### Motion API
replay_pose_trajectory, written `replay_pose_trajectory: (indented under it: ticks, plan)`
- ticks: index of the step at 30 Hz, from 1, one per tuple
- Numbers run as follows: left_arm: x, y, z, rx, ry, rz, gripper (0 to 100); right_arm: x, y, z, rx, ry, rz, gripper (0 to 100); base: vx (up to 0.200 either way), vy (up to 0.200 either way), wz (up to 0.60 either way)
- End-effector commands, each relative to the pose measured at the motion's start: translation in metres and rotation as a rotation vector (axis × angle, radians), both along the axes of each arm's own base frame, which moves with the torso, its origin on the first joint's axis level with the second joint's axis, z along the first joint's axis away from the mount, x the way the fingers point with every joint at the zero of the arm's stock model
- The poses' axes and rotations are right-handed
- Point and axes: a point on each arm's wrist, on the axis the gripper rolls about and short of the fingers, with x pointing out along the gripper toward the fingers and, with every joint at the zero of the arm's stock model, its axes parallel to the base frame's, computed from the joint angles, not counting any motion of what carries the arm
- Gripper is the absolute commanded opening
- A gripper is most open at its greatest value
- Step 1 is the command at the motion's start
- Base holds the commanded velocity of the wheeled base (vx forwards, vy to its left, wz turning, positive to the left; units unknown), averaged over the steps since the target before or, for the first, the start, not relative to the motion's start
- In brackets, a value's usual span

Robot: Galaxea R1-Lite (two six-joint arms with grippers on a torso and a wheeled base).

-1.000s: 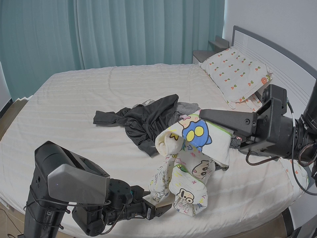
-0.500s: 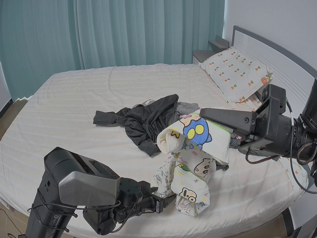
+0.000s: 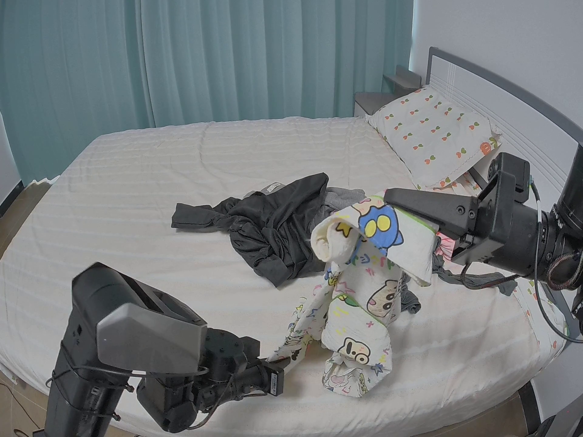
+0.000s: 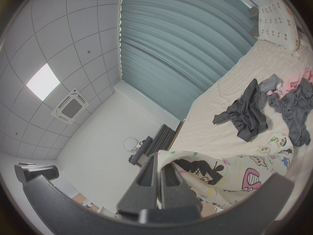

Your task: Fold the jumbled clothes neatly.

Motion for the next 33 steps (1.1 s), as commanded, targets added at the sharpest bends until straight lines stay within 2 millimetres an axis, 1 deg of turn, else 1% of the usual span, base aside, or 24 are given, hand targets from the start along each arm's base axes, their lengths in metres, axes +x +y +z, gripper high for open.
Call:
replay_pose_trajectory:
  ticks: [1, 2, 4, 6, 7, 8, 9, 13, 14, 15, 17, 22, 24, 26, 27, 28, 29, 30, 31, 32, 33]
  plan:
    - [0.006, 0.024, 0.045, -0.069, -0.096, 0.076, 0, 0.016, -0.021, -0.011, -0.024, 0.031, -0.098, 0, 0.0, 0.0, 0.0]
    - [0.01, 0.031, 0.059, -0.1, -0.133, 0.11, 0, 0.024, -0.029, -0.013, -0.03, 0.04, -0.138, 0, 0.0, 0.0, 0.0]
    - [0.014, 0.037, 0.079, -0.159, -0.174, 0.149, 0, 0.034, -0.039, -0.017, -0.037, 0.051, -0.19, 0, 0.0, 0.0, 0.0]
    - [0.017, 0.044, 0.098, -0.213, -0.219, 0.191, 0, 0.044, -0.047, -0.02, -0.047, 0.054, -0.235, 0, 0.0, 0.0, 0.0]
    - [0.018, 0.045, 0.101, -0.221, -0.231, 0.202, 0, 0.046, -0.049, -0.022, -0.053, 0.056, -0.244, 0, 0.0, 0.0, 0.0]
    - [0.021, 0.048, 0.111, -0.236, -0.27, 0.241, 0, 0.054, -0.053, -0.025, -0.069, 0.052, -0.271, 0, 0.0, 0.0, 0.0]
    - [0.029, 0.049, 0.122, -0.254, -0.327, 0.303, 0, 0.065, -0.057, -0.03, -0.102, 0.034, -0.303, 0, 0.0, 0.0, 0.0]
    - [0.047, 0.05, 0.14, -0.289, -0.428, 0.435, 0, 0.089, -0.061, -0.036, -0.165, -0.025, -0.356, 0, 0.0, 0.0, 0.0]
    - [0.048, 0.049, 0.141, -0.291, -0.432, 0.439, 0, 0.09, -0.061, -0.036, -0.167, -0.027, -0.357, 0, 0.0, 0.0, 0.0]
    - [0.052, 0.048, 0.147, -0.307, -0.461, 0.463, 0, 0.098, -0.06, -0.03, -0.166, -0.062, -0.386, 0, 0.0, 0.0, 0.0]
    - [0.056, 0.046, 0.158, -0.334, -0.499, 0.479, 0, 0.105, -0.057, -0.019, -0.145, -0.11, -0.422, 0, 0.0, 0.0, 0.0]
    - [0.064, 0.04, 0.181, -0.388, -0.571, 0.503, 0, 0.115, -0.054, 0.01, -0.091, -0.237, -0.488, 0, 0.0, 0.0, 0.0]
    - [0.063, 0.038, 0.193, -0.409, -0.596, 0.517, 0, 0.114, -0.056, 0.024, -0.068, -0.28, -0.508, 0, 0.0, 0.0, 0.0]
    - [0.061, 0.036, 0.2, -0.421, -0.605, 0.512, 0, 0.112, -0.057, 0.034, -0.056, -0.318, -0.523, 0, 0.0, 0.0, 0.0]
    - [0.059, 0.036, 0.209, -0.437, -0.623, 0.514, 0, 0.109, -0.059, 0.044, -0.044, -0.361, -0.534, 0, 0.0, 0.0, 0.0]
    - [0.059, 0.036, 0.214, -0.446, -0.633, 0.515, 0, 0.107, -0.059, 0.048, -0.039, -0.38, -0.536, 0, 0.0, 0.0, 0.0]
    - [0.059, 0.036, 0.214, -0.446, -0.633, 0.515, 0, 0.107, -0.059, 0.048, -0.039, -0.38, -0.536, 0, 0.0, 0.0, 0.0]
    - [0.059, 0.037, 0.226, -0.459, -0.654, 0.522, 0, 0.102, -0.059, 0.055, -0.029, -0.403, -0.534, 0, 0.0, 0.0, 0.0]
    - [0.058, 0.038, 0.233, -0.467, -0.665, 0.534, 0, 0.099, -0.059, 0.057, -0.027, -0.409, -0.534, 0, 0.0, 0.0, 0.0]
    - [0.057, 0.04, 0.239, -0.473, -0.674, 0.548, 0, 0.097, -0.06, 0.058, -0.028, -0.413, -0.534, 0, 0.0, 0.0, 0.0]
    - [0.057, 0.04, 0.241, -0.475, -0.676, 0.551, 0, 0.096, -0.06, 0.058, -0.027, -0.414, -0.534, 0, 0.0, 0.0, 0.0]
